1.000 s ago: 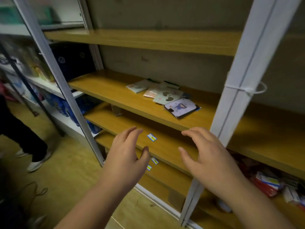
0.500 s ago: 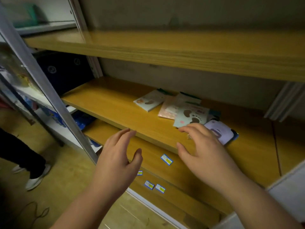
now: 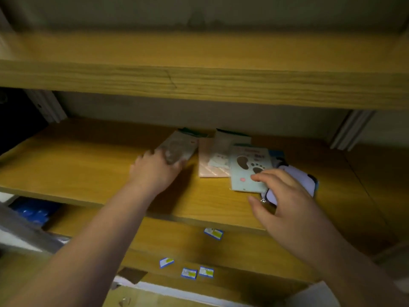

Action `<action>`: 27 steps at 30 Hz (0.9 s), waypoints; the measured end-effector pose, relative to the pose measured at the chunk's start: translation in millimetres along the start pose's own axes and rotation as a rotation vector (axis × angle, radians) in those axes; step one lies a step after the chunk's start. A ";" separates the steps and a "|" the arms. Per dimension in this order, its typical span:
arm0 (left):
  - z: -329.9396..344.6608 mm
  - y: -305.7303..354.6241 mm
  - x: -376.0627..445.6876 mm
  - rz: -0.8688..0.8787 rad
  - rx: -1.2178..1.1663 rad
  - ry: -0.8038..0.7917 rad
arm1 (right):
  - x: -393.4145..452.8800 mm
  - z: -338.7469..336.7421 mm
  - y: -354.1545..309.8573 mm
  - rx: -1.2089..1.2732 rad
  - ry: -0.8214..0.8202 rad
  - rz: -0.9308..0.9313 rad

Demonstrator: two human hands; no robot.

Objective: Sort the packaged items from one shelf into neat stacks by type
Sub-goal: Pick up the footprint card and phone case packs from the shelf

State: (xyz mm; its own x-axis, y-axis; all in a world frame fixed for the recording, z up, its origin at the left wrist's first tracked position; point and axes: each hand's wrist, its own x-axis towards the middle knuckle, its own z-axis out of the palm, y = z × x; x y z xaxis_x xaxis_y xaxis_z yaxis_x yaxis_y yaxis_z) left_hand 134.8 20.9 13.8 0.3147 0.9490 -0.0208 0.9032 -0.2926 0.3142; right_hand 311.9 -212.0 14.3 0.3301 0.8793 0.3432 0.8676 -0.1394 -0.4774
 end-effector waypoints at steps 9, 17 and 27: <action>5.4 -3.8 62.8 0.148 0.332 -0.136 | -4.1 5.7 -11.1 -0.023 0.047 0.171; -5.4 -39.9 83.2 -0.030 -0.396 -0.213 | -3.8 -2.2 -11.3 -0.125 0.099 0.185; -7.7 -38.7 18.2 0.086 -1.023 -0.178 | -10.6 -7.6 18.3 -0.359 -0.004 0.592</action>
State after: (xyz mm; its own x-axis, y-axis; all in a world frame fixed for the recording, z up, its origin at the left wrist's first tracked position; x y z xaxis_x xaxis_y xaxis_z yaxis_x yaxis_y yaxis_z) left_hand 103.3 50.3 8.6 0.4799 0.8742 -0.0741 0.2229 -0.0399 0.9740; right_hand 327.1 -227.3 8.1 0.7851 0.6106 0.1044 0.6117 -0.7378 -0.2854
